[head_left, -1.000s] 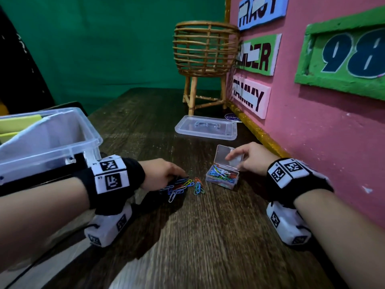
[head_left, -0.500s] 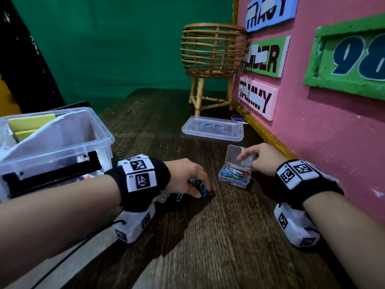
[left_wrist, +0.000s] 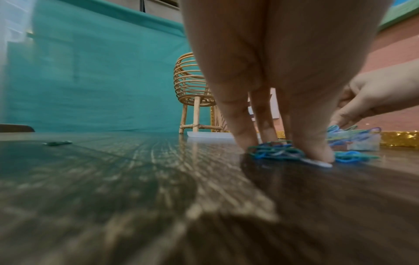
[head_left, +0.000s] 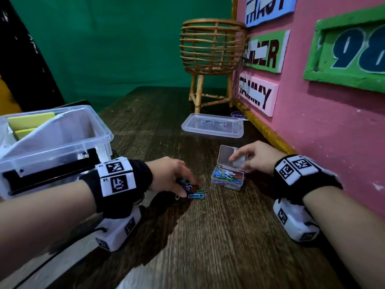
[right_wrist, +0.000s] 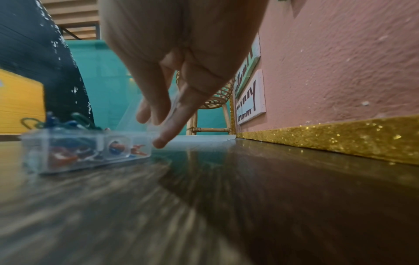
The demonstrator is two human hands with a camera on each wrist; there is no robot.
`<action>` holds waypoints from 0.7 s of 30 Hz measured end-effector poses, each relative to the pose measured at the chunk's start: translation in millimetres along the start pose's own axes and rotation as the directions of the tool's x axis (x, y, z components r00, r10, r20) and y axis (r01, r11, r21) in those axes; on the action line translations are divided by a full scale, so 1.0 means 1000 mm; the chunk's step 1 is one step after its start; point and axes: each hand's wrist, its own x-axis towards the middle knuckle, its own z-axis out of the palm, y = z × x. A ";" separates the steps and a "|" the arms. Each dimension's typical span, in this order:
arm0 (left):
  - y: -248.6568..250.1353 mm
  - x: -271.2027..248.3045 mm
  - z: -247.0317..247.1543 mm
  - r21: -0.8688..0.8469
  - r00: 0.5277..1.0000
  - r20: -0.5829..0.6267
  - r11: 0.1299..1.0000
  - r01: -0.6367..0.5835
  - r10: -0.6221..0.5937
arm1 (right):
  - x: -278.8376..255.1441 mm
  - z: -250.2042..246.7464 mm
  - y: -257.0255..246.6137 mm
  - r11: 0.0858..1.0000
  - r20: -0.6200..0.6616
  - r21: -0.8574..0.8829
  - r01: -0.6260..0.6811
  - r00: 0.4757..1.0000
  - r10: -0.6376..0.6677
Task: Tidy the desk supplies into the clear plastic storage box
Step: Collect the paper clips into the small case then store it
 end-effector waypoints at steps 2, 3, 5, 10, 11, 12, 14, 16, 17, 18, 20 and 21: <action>0.001 -0.001 0.000 -0.071 0.999 -0.035 0.997 0.017 -0.019 | 0.001 0.001 0.000 0.999 0.020 0.032 0.008 1.000 -0.008; 0.001 -0.001 0.000 -0.094 0.999 -0.046 0.995 0.022 -0.027 | 0.001 0.001 0.000 0.999 0.029 0.040 0.010 0.999 -0.012; 0.002 0.000 0.000 -0.105 0.998 -0.061 0.994 0.023 -0.030 | 0.000 0.001 -0.001 0.999 0.049 0.052 0.015 0.999 -0.017; 0.005 0.003 -0.001 -0.078 0.993 -0.114 0.997 0.005 -0.014 | -0.001 0.000 -0.001 0.996 0.087 0.082 0.024 0.996 -0.031; 0.007 0.004 -0.002 -0.077 0.991 -0.137 0.997 -0.002 -0.009 | -0.001 0.000 -0.003 0.996 0.101 0.084 0.028 0.994 -0.036; 0.009 0.005 -0.004 -0.082 0.985 -0.174 0.996 -0.019 0.004 | -0.002 0.000 -0.004 0.996 0.117 0.084 0.032 0.992 -0.042; 0.017 0.011 -0.008 -0.106 0.960 -0.278 0.992 -0.072 0.040 | -0.003 0.001 -0.006 0.996 0.138 0.085 0.042 0.989 -0.053; 0.027 0.022 -0.012 -0.103 0.924 -0.374 0.987 -0.124 0.077 | -0.003 0.002 -0.007 0.995 0.139 0.089 0.048 0.988 -0.060; 0.033 0.029 -0.013 -0.089 0.910 -0.403 0.986 -0.141 0.094 | -0.003 0.002 -0.007 0.995 0.135 0.088 0.050 0.989 -0.061; 0.038 0.035 -0.014 -0.072 0.901 -0.418 0.985 -0.158 0.114 | -0.003 0.002 -0.006 0.995 0.131 0.084 0.052 0.989 -0.062; 0.049 0.046 -0.013 -0.037 0.907 -0.385 0.979 -0.198 0.169 | -0.003 0.002 -0.006 0.996 0.125 0.071 0.047 0.991 -0.056; 0.053 0.049 -0.012 -0.018 0.919 -0.342 0.976 -0.216 0.197 | -0.004 0.002 -0.007 0.997 0.127 0.070 0.044 0.990 -0.053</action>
